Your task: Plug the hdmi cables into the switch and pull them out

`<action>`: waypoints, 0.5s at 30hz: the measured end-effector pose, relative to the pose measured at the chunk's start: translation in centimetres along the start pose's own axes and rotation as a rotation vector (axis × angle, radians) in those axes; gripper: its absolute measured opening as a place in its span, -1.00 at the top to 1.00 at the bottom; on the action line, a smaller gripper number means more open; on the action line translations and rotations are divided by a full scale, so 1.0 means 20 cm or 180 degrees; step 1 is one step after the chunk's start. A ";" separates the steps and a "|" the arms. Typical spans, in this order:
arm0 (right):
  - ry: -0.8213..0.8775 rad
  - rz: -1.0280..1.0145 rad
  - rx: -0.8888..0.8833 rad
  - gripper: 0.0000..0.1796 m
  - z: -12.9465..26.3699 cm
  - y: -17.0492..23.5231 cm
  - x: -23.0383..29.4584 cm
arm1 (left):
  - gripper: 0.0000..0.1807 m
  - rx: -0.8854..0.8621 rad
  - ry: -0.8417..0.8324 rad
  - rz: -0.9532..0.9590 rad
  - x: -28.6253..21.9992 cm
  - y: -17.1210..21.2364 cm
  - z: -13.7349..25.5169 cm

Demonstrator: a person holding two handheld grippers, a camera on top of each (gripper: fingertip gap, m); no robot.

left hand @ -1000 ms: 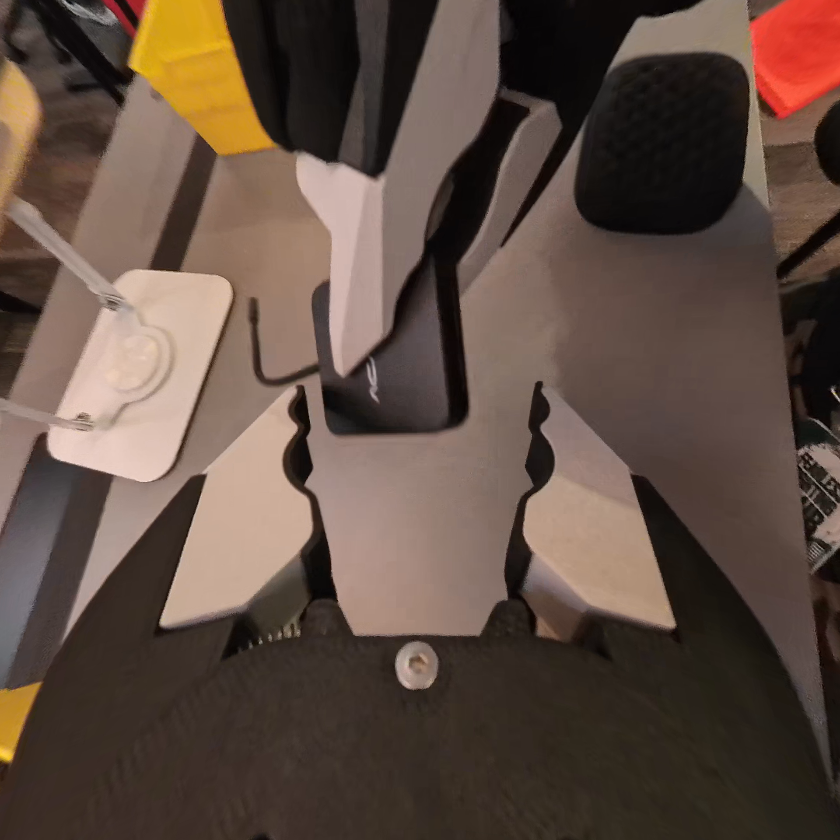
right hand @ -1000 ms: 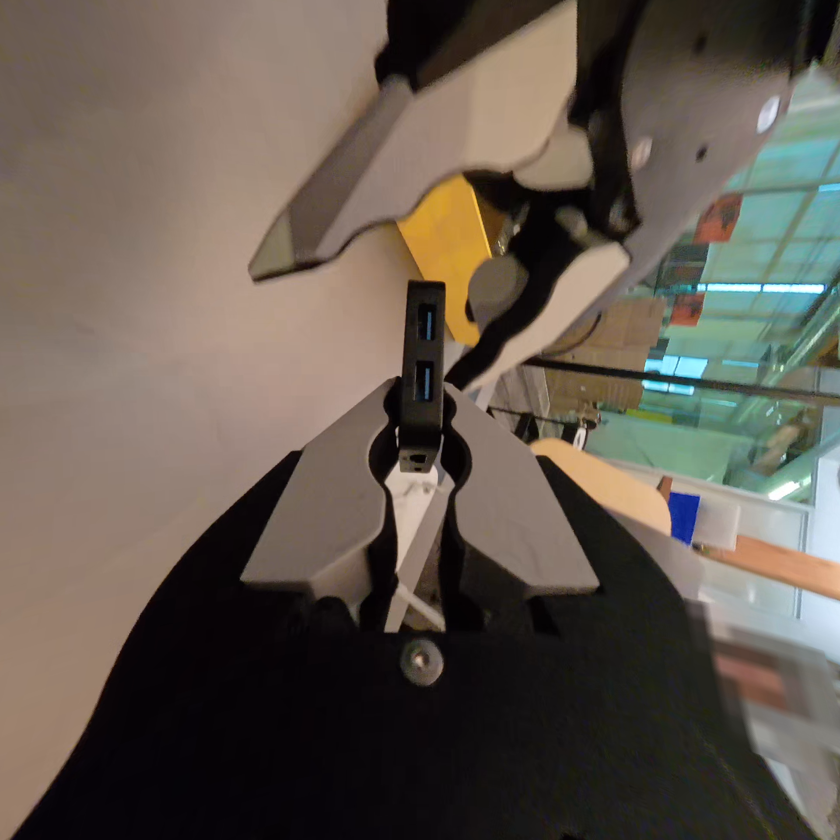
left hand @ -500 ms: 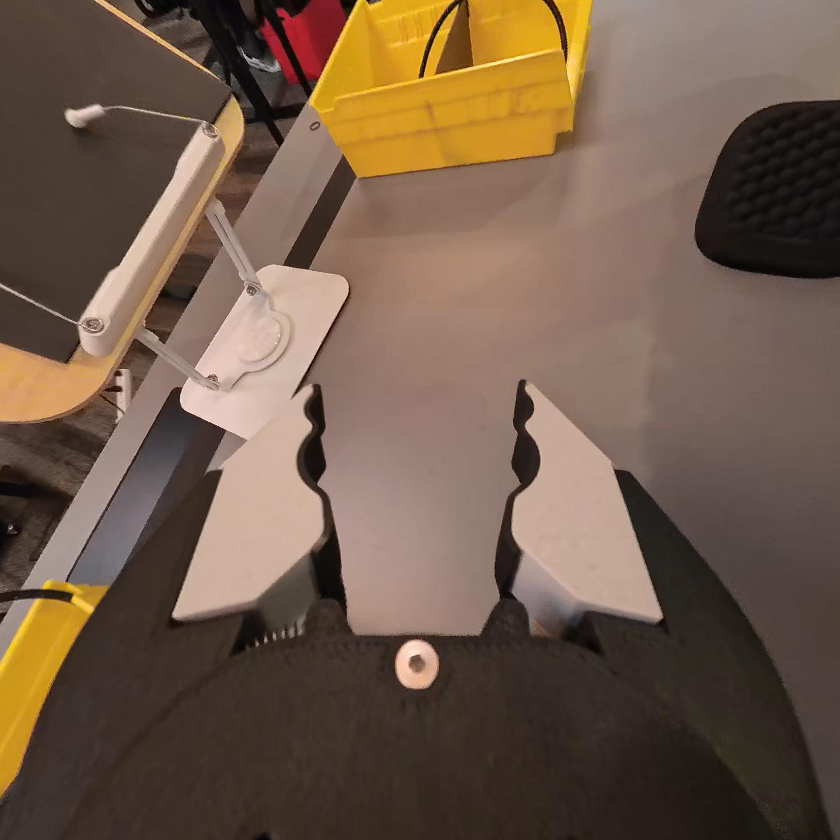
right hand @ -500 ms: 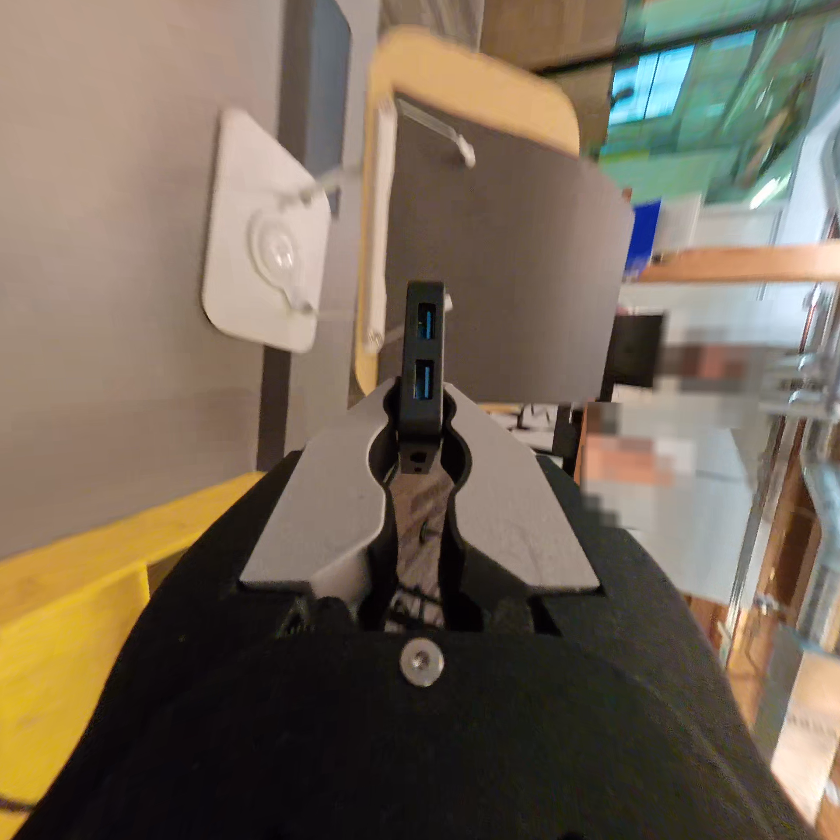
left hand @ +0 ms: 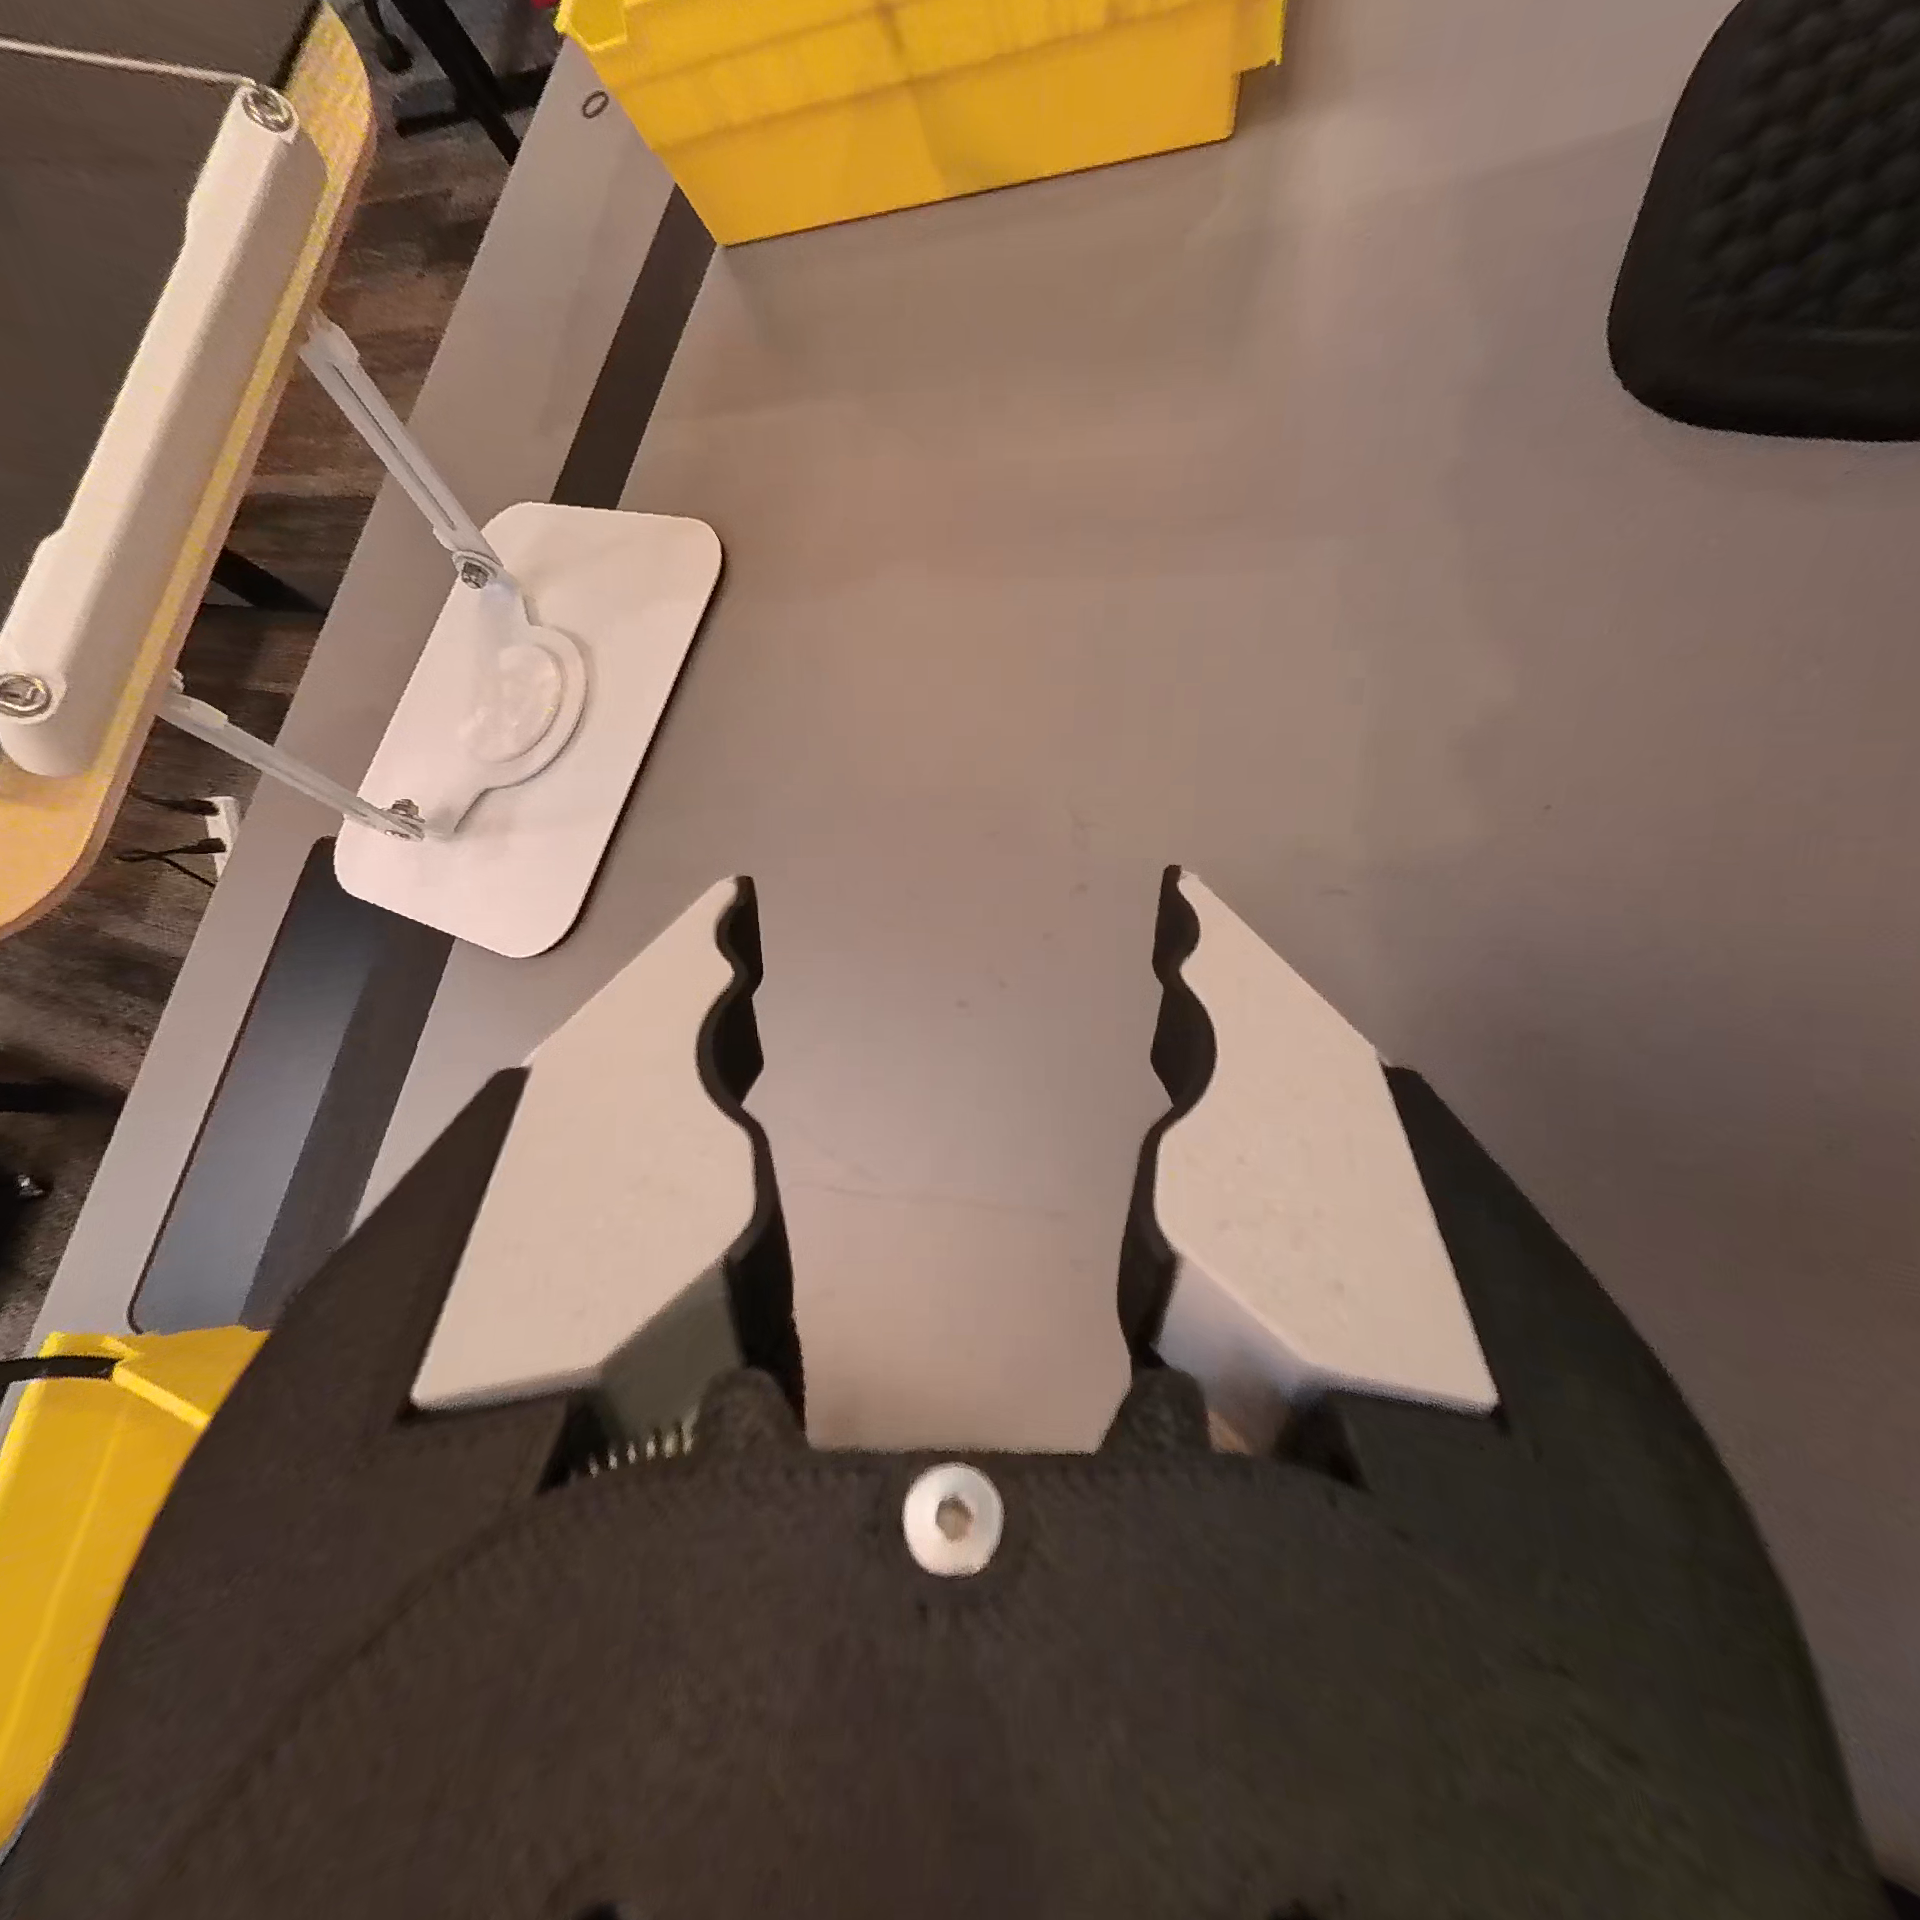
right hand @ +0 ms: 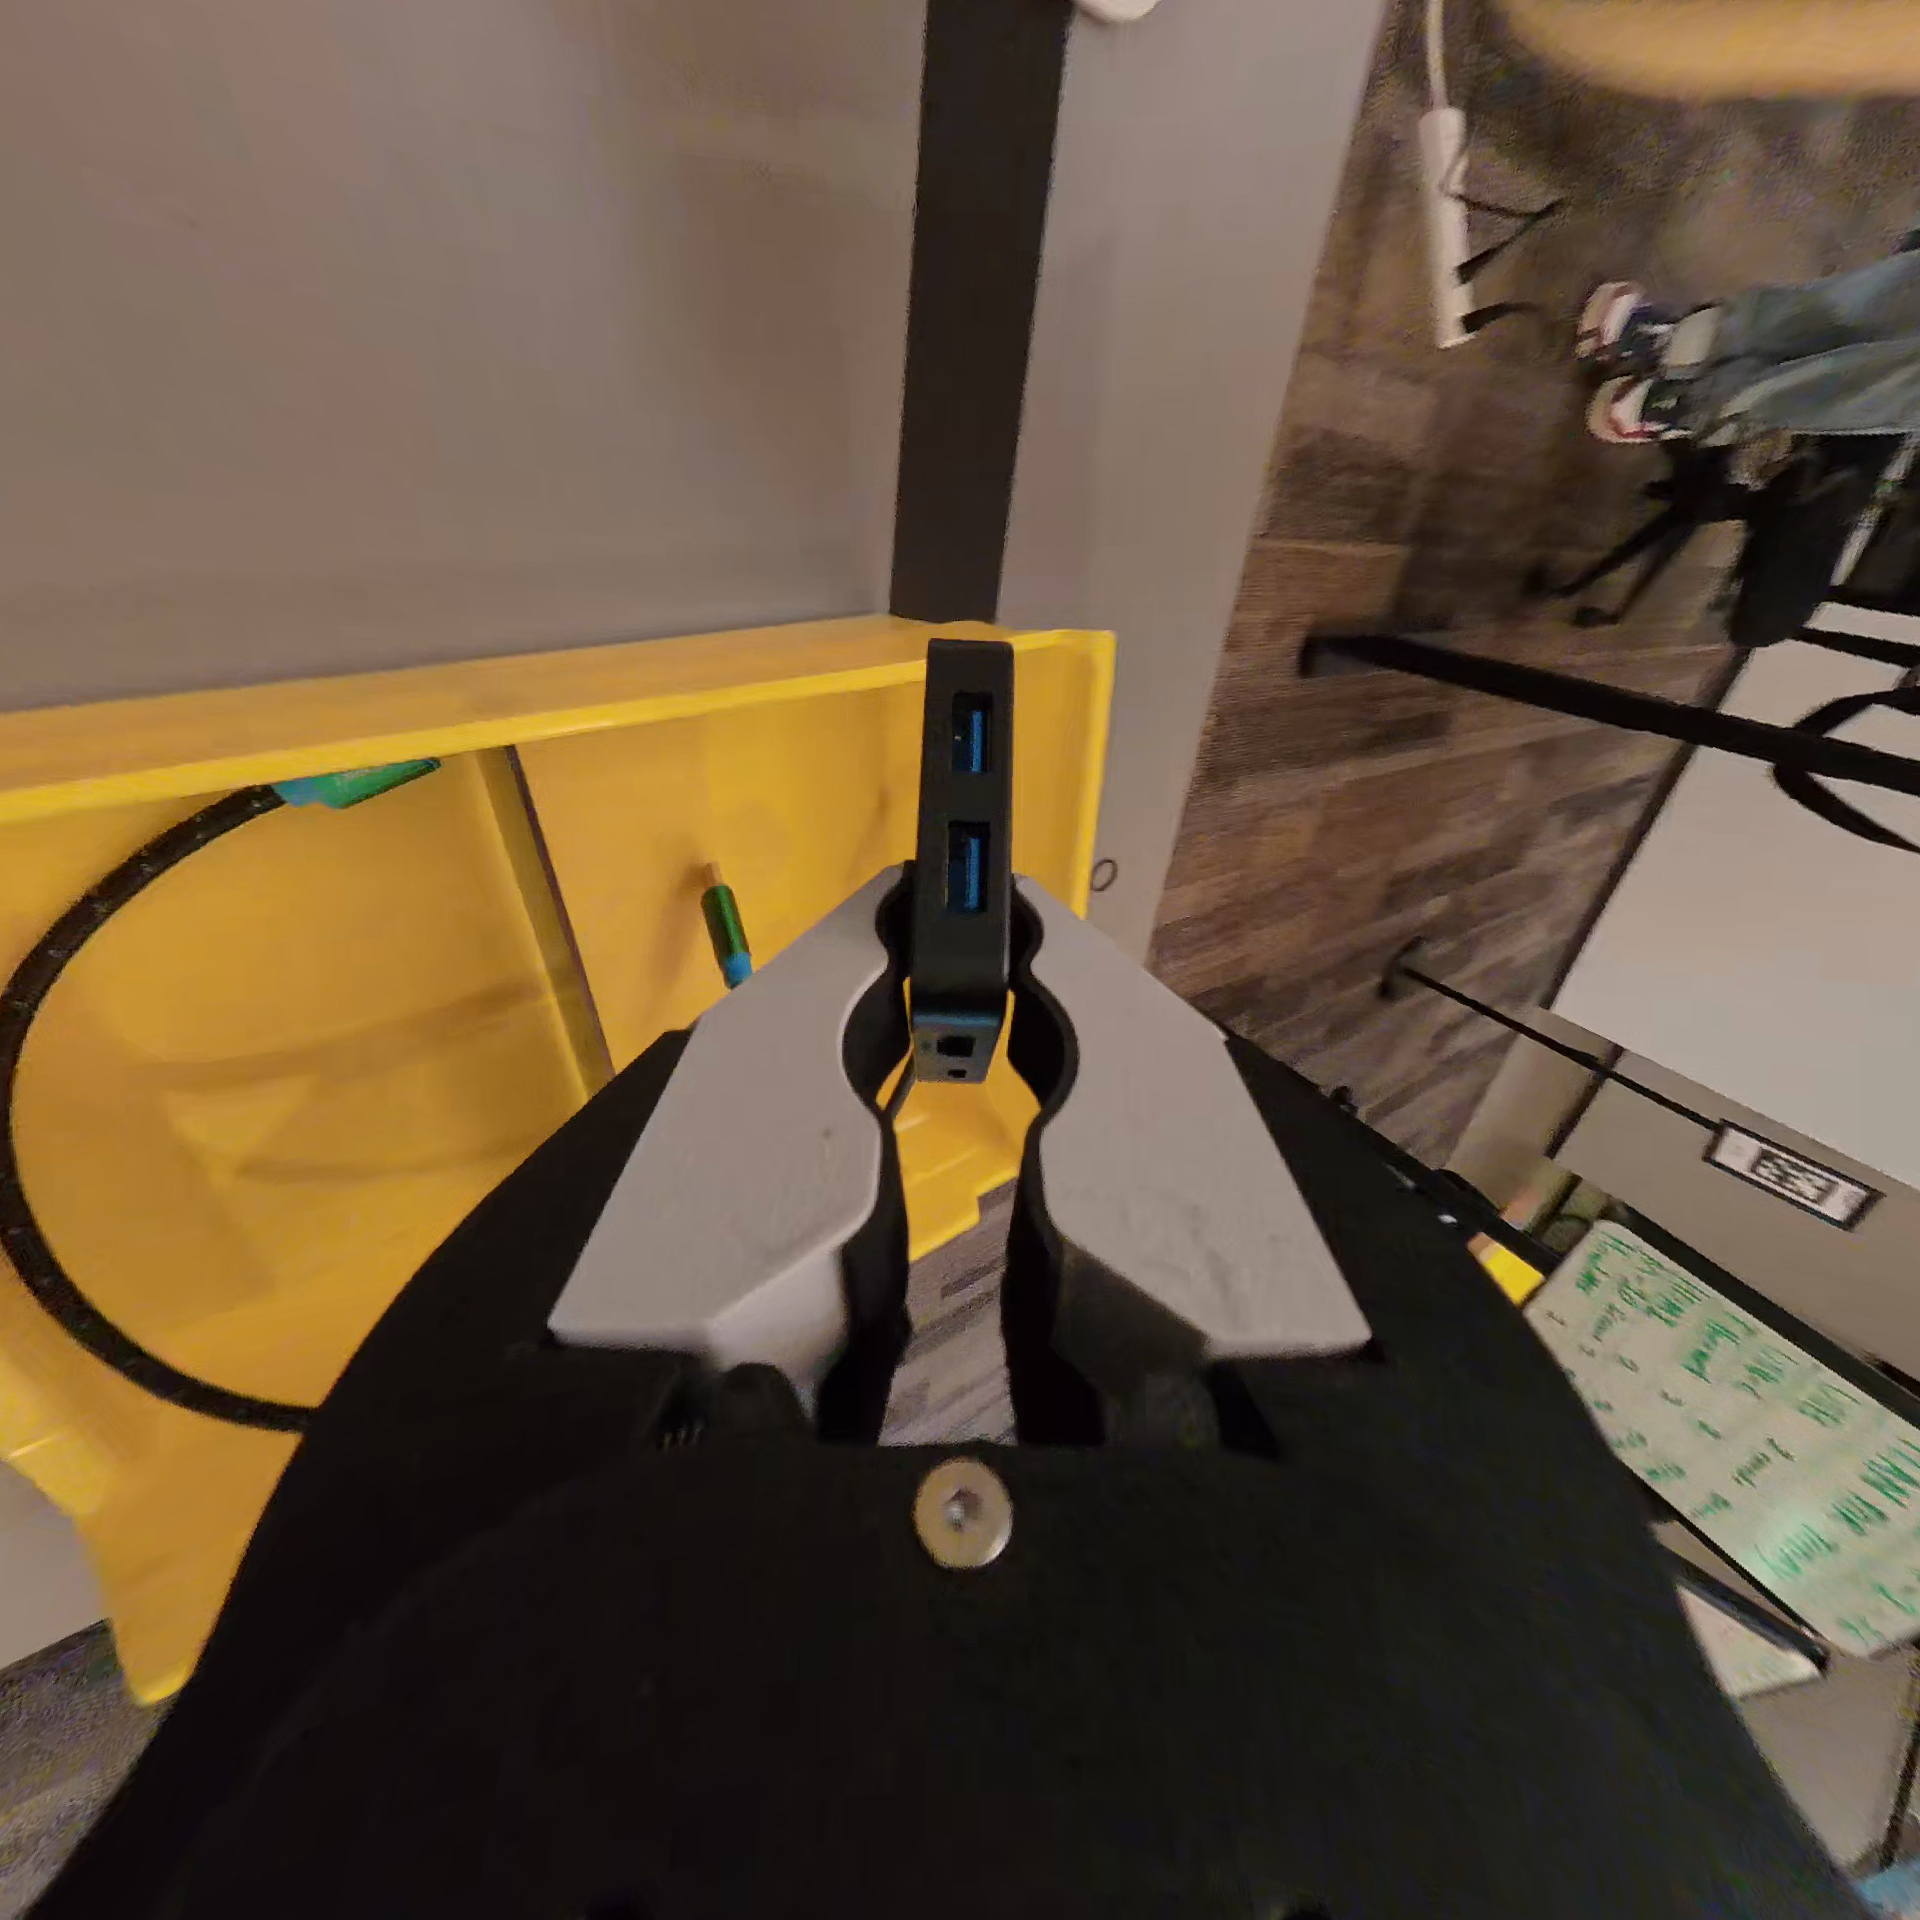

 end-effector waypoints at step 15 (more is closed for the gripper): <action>-0.1285 -0.0210 0.0057 0.88 -0.44 0.09 0.06 | 0.19 0.0155 0.0063 0.0018 0.01 0.06 -0.04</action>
Point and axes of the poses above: each gripper's, where its closed fingertips meet, z back along the fingers, y out of its underside, x = y × z across the jaws, the point moved 10 cm from there along z, back along the fingers, and after that the axes turned 2 degrees about z, right-handed, at the moved point
